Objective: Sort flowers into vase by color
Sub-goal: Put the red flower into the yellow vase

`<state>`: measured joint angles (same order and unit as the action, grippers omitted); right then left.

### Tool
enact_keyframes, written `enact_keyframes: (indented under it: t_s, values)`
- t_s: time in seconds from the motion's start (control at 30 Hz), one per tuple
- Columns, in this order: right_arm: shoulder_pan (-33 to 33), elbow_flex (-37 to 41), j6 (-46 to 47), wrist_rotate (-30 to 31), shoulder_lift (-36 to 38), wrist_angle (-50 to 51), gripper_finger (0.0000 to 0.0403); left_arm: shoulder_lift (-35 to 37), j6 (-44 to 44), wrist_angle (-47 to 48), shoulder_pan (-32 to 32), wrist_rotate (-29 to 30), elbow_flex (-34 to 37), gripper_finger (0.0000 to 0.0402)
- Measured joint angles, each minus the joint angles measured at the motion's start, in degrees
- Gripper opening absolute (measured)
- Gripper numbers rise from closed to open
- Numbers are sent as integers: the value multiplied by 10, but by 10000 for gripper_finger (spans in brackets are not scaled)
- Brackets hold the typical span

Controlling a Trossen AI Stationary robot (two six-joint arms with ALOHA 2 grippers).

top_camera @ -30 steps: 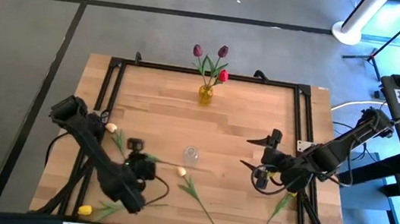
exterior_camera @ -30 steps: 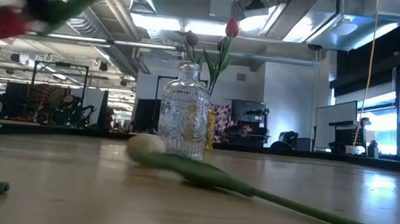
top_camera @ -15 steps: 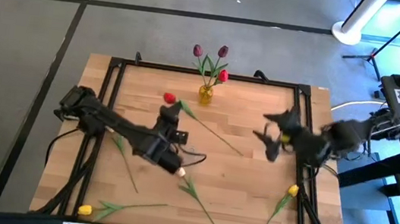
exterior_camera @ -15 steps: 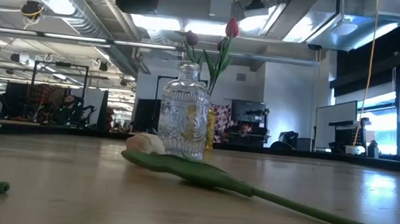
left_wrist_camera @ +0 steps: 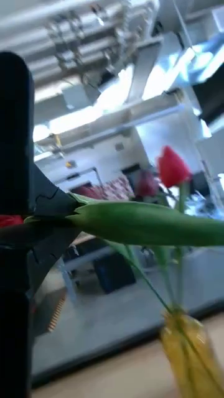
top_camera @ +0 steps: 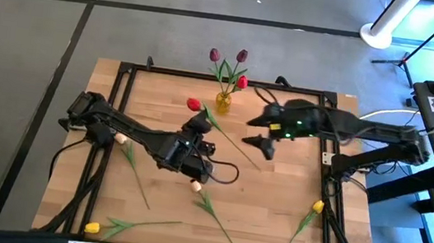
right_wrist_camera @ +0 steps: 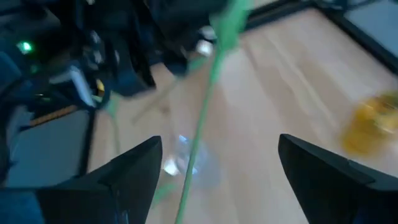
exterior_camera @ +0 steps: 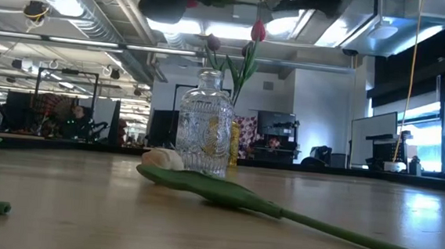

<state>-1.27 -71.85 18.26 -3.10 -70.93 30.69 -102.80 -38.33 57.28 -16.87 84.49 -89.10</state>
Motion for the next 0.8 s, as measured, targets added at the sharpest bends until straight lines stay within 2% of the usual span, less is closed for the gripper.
enact_keyframes:
  t_s: [0.2,0.37,0.43,0.7,0.8]
  values:
    - [-22,0,8,-54,-72,-62,319,0,-87,-107,-26,-57,0,1]
    - [-21,0,40,-148,-111,-112,311,0,-126,-149,-38,-87,0,1]
    - [-20,1,53,-174,-119,-118,295,0,-133,-152,-43,-105,0,1]
    - [-20,0,98,-208,-130,-140,203,0,-148,-181,-52,-123,0,4]
    - [-13,0,102,-197,-130,-140,174,0,-147,-181,-48,-122,0,5]
